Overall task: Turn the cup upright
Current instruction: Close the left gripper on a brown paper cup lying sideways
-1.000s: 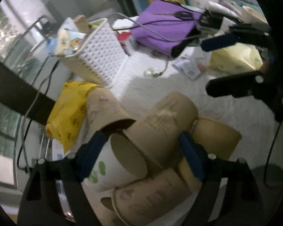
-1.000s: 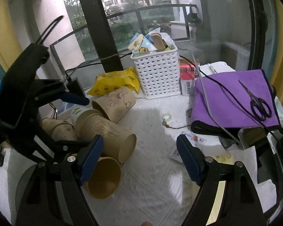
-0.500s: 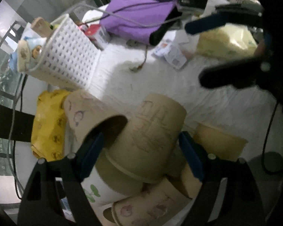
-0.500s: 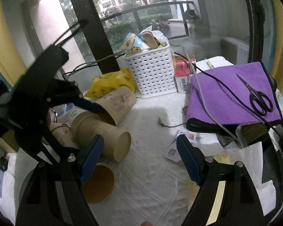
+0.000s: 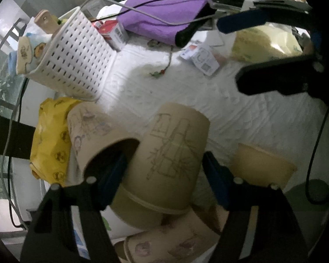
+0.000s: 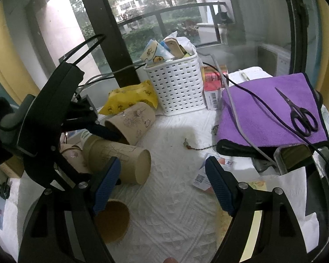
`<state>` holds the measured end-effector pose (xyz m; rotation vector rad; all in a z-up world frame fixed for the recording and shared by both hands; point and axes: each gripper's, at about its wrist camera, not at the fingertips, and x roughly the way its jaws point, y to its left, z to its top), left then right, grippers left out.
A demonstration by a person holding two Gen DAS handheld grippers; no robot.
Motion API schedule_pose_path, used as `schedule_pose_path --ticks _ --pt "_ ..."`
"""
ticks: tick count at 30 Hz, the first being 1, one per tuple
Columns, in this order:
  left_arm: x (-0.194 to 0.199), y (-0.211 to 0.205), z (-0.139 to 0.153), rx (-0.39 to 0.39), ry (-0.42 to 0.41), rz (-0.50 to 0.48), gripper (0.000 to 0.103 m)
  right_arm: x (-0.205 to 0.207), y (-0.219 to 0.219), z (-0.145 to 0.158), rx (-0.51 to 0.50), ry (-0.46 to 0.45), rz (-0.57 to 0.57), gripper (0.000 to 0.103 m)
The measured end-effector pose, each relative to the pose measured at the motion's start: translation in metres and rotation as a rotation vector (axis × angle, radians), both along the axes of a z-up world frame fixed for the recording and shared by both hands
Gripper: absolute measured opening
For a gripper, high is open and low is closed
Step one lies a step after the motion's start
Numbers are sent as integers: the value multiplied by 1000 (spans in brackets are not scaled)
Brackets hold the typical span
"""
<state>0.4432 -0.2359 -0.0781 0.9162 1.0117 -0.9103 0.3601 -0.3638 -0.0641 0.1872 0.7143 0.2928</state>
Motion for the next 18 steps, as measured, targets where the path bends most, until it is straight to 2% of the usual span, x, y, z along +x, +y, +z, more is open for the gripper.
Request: schedule_pose_path --ticks 10,18 --pt "6 9 32 -73 -28 43 65 -4 3 12 -24 -32 -5 82" --pt "-23 31 79 -137 -72 76 65 -22 15 37 -35 -87 18 82"
